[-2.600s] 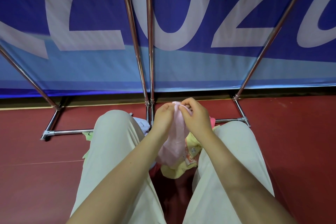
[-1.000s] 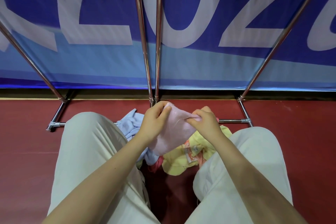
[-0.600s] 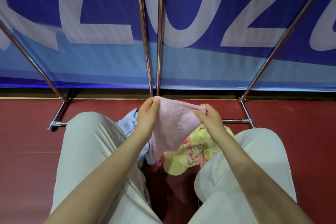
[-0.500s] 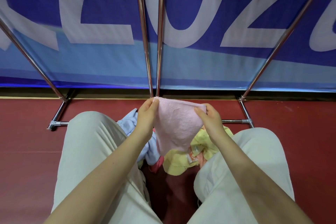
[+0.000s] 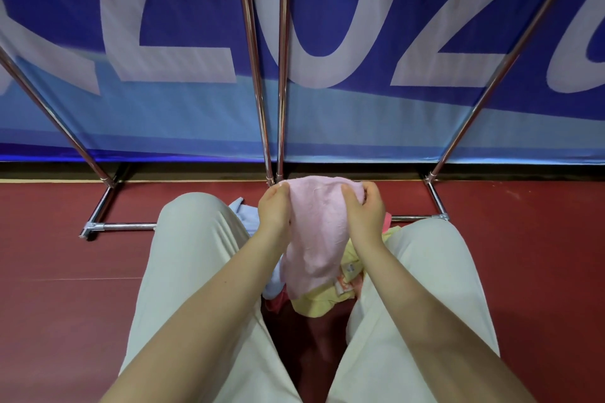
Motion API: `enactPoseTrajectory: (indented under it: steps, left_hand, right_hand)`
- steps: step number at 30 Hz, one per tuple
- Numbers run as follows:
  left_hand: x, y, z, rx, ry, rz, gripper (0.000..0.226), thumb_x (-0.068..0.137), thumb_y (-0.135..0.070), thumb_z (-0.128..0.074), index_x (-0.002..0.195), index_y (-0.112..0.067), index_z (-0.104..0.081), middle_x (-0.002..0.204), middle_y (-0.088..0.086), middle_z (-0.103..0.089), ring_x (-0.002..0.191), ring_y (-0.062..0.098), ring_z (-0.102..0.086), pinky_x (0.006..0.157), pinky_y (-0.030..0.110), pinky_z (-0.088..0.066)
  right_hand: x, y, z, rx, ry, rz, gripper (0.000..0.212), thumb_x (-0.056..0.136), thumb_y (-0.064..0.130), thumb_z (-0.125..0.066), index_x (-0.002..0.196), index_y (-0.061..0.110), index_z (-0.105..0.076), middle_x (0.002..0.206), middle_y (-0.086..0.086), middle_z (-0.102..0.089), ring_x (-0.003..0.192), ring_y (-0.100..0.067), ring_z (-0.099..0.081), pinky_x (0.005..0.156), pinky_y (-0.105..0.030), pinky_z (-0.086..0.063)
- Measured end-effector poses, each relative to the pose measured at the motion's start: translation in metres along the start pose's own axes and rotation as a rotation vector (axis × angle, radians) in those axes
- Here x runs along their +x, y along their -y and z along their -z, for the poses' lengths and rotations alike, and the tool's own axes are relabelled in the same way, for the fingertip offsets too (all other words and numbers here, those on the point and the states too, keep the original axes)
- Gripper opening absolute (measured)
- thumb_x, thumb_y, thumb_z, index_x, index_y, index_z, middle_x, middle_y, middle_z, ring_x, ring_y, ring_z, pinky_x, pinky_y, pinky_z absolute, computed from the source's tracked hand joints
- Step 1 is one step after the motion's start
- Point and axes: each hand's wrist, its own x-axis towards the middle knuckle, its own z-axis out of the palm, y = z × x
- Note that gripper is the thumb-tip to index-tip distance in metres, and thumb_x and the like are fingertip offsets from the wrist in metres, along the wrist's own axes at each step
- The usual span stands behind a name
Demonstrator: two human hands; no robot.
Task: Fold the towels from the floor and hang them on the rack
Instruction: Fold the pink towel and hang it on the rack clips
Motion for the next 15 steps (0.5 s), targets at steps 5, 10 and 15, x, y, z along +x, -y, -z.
enactPoseTrajectory:
  steps: [5, 10, 15]
  left_hand:
    - [-0.008, 0.000, -0.014, -0.047, -0.011, 0.010, 0.021, 0.091, -0.012, -0.042, 0.079, -0.018, -0.059, 0.072, 0.002, -0.052, 0.065, 0.018, -0.043, 0.060, 0.026, -0.042]
    - [-0.008, 0.001, -0.020, 0.008, -0.023, -0.036, 0.023, 0.091, -0.019, -0.045, 0.089, -0.030, -0.065, 0.108, 0.002, -0.069, 0.106, 0.027, -0.061, 0.100, 0.047, -0.048]
    - [-0.010, -0.004, -0.020, 0.018, -0.041, -0.087, 0.022, 0.089, -0.025, -0.046, 0.093, -0.035, -0.065, 0.111, -0.002, -0.067, 0.107, 0.023, -0.061, 0.100, 0.045, -0.048]
  right_hand:
    - [-0.003, 0.004, -0.013, 0.060, -0.037, -0.122, 0.015, 0.087, 0.024, -0.061, 0.088, 0.011, -0.056, 0.079, 0.005, -0.056, 0.074, -0.014, -0.051, 0.062, -0.019, -0.039]
    - [-0.006, 0.013, -0.016, 0.088, -0.022, -0.156, 0.016, 0.090, 0.025, -0.057, 0.094, 0.010, -0.057, 0.083, 0.004, -0.058, 0.074, -0.010, -0.052, 0.060, -0.017, -0.038]
    - [-0.008, 0.016, -0.015, 0.109, 0.012, -0.077, 0.014, 0.090, 0.023, -0.059, 0.087, 0.011, -0.055, 0.080, 0.003, -0.055, 0.074, -0.012, -0.050, 0.063, -0.018, -0.040]
